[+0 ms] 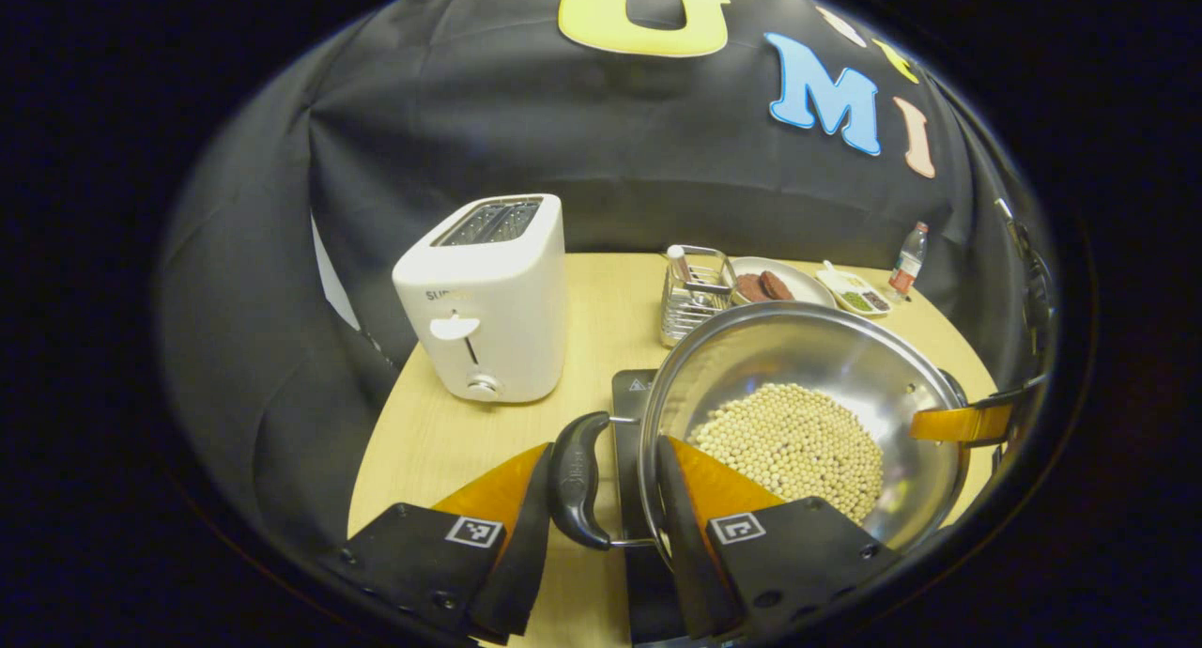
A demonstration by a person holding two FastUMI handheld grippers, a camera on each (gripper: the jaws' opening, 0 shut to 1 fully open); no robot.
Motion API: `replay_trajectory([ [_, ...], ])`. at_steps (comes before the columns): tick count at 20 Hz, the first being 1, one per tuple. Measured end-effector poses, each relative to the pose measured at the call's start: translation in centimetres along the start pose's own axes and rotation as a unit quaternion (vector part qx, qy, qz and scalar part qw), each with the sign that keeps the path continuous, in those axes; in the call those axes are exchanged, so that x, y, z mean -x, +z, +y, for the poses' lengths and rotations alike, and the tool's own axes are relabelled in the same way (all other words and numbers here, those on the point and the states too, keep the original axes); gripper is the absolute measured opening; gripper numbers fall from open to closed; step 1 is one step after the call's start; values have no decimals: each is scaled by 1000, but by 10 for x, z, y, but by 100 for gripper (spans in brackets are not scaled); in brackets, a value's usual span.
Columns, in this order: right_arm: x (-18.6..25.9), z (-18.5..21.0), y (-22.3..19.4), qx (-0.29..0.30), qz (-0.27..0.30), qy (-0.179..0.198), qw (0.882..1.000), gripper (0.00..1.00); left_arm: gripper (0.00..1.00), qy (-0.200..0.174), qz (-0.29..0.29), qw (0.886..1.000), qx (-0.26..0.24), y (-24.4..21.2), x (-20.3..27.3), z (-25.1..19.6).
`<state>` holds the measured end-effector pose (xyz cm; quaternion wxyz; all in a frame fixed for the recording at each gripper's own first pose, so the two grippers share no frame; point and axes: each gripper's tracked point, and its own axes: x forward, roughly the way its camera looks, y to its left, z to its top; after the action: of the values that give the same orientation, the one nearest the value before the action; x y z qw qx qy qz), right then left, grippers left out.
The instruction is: First push the handle of the pot to place it horizontally, then grasp the pot with both hands and set it on the induction cooktop.
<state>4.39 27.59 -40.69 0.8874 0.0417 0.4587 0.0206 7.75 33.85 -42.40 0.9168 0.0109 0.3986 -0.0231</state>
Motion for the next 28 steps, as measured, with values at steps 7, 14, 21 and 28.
replay_trajectory([
  [7,20,-3,27,91,-58,-2,994,67,77,28,-52,998,36,25,8,4],
  [14,76,-34,93,103,-176,5,979,80,82,51,-145,987,46,78,44,-24],
  [21,188,-77,171,97,-301,28,948,80,82,28,-244,969,39,142,84,-110],
  [28,301,-159,219,80,-390,25,917,80,83,30,-317,947,36,201,130,-189],
])
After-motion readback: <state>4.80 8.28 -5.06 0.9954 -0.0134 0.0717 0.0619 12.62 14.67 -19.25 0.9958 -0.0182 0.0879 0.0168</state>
